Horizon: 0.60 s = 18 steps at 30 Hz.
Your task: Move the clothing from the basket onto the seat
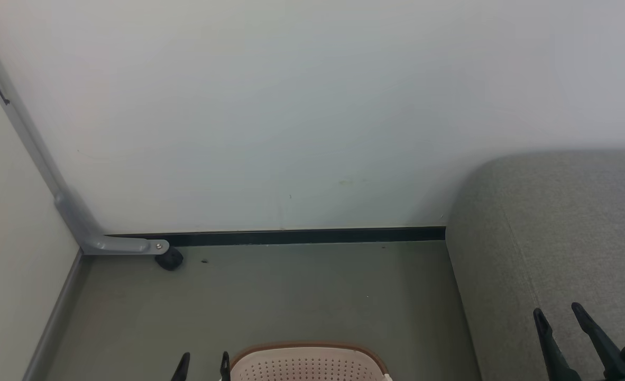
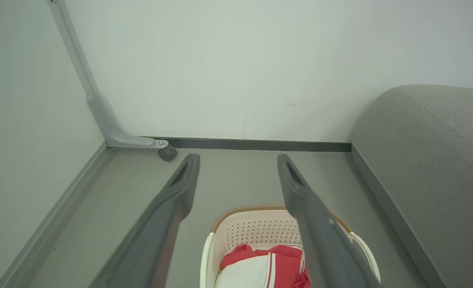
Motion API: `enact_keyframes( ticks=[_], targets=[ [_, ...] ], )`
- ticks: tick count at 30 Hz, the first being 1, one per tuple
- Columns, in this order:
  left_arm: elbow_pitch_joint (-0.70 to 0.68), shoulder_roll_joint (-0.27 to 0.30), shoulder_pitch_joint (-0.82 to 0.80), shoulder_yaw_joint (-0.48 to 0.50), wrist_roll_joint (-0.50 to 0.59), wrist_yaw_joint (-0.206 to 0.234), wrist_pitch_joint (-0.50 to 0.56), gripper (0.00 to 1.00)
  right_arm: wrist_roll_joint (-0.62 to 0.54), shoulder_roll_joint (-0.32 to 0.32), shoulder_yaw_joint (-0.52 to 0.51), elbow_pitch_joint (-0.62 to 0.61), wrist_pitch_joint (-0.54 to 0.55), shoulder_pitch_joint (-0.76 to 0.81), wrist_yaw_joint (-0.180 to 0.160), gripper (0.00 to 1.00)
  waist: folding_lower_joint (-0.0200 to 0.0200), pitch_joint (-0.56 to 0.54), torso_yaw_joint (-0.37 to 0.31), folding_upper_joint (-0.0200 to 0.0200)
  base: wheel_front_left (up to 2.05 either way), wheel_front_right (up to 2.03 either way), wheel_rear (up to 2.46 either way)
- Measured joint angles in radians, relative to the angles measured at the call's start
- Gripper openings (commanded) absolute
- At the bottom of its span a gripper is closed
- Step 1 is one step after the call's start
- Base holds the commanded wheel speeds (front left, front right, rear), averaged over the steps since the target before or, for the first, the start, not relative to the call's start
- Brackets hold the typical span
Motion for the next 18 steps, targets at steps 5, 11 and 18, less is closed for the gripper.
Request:
enact_keyframes(
  ticks=[5, 11, 18],
  targets=[
    [0.035, 0.0, -0.002, -0.06, -0.026, 0.0, 0.0, 1.0, -0.009, -0.003, -0.006, -0.032, 0.0, -0.002, 0.009, 1.0, 0.0, 0.017, -0.007, 0.0, 0.0, 0.0, 0.0],
    [0.077, 0.001, -0.041, -0.166, -0.091, 0.0, 0.0, 1.0, -0.013, -0.018, -0.02, -0.091, 0.0, -0.015, 0.019, 1.0, 0.0, 0.056, -0.019, 0.0001, 0.0, 0.0, 0.0],
    [0.119, 0.0, -0.132, -0.322, -0.191, 0.0, 0.01, 1.0, -0.01, -0.056, -0.051, -0.162, 0.0, -0.049, 0.035, 1.0, 0.0, 0.125, -0.041, 0.0001, 0.0, 0.0, 0.0]
  ],
)
